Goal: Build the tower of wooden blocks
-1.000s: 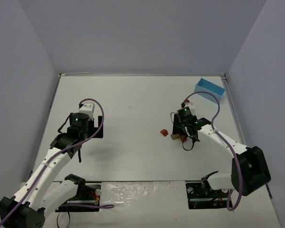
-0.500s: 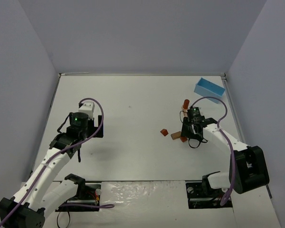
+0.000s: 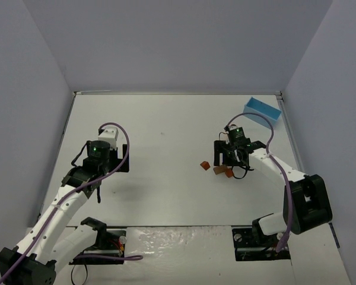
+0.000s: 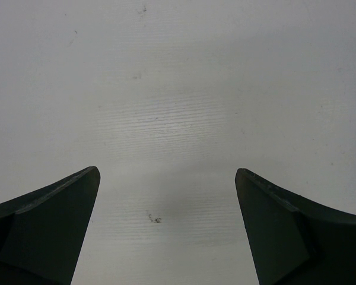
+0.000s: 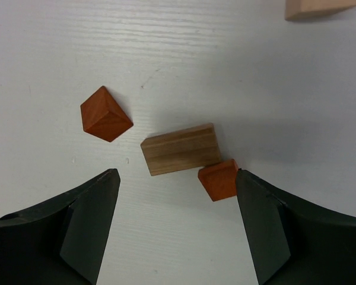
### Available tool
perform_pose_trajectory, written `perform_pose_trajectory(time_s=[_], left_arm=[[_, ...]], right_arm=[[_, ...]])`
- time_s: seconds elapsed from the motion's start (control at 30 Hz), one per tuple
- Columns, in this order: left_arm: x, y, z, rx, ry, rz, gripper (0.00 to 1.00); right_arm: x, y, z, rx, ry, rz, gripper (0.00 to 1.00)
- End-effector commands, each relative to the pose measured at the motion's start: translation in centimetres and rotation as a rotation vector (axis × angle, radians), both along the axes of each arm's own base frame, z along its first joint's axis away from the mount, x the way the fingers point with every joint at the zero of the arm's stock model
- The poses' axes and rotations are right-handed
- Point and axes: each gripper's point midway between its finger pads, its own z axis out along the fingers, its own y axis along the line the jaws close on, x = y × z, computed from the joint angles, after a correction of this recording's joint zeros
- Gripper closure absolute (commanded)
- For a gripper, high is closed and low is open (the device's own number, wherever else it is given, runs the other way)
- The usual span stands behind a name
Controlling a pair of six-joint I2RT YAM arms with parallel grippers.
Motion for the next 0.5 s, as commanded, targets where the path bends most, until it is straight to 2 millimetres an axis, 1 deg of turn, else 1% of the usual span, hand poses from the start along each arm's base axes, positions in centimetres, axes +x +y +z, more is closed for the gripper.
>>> perform_pose_trajectory(time_s=[0.0,0.07,0.1,0.2,0.37,0.47], left_arm=[[1.0,-0.6,3.1,-0.041,-0.081,-0.004,0.03],[1.0,-0.6,3.2,-0.040,-0.082,-0.003,0.03],[1.0,-0.6,3.2,-0.039,-0.082,-0.004,0.03],[1.0,-0.5,3.1,-0.035,-0.081,-0.001,0.03],[1.0,-0.5,3.1,-0.032,-0.081,0.000,0.03],[1.0,-0.5,3.2,-0.035,-0.082,-0.001,0.03]], right_arm=[[1.2,1.7,-0.5,-0.011,0.008,0.084,0.23],[1.1,2.1,-1.4,-0.031,0.034,0.095,0.23],[1.2,2.2,-1.6,-0.040,0.035,0.095,0.23],[1.2,1.8,-2.3,-0.076,0.046,0.069,0.23],[1.1,1.1,-2.5,-0.097,0.045,0.023,0.26],[1.1,0.6,-2.7,-0.116,0.043,-0.003,0.29]])
